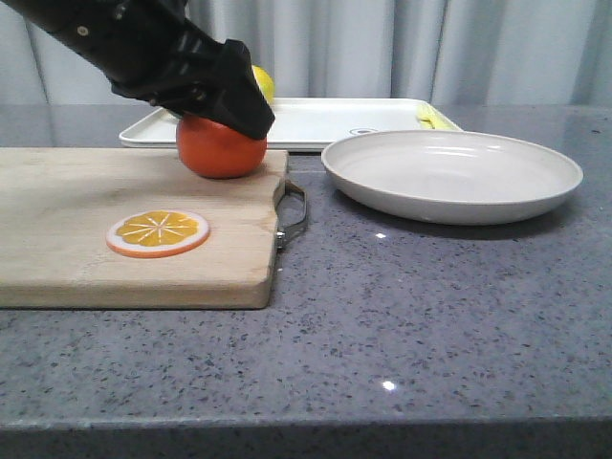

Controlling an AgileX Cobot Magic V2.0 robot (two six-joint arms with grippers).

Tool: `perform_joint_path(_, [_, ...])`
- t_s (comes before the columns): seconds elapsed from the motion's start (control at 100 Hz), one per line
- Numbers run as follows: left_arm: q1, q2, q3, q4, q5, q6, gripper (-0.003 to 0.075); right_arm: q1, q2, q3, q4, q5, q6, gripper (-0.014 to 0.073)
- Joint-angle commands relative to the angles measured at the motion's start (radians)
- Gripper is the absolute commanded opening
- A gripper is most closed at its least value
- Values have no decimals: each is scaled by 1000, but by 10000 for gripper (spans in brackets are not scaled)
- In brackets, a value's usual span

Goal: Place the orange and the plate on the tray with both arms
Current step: 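Lower the left gripper onto the orange and close around it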

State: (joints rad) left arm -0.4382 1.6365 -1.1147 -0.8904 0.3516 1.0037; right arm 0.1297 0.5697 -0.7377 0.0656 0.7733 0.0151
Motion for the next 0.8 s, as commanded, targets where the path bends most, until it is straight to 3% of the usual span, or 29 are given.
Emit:
perform_joint_path(0.0, [-10,-20,-34,-17,-16,-10,568,-1,10,-35,-2,-65,2,517])
perform_joint_path(0.28, [-10,-14,-34,-17,-16,-10,560,-1,10,-35,-2,-65,2,517])
perform_joint_path(0.55, [-10,-14,-34,-17,2,-10,344,-1,10,-35,-3,-65,2,517])
perform_joint_path(0.79, [-10,-16,-38,-17,35,-10,324,-1,10,-35,-3,-65,-1,517])
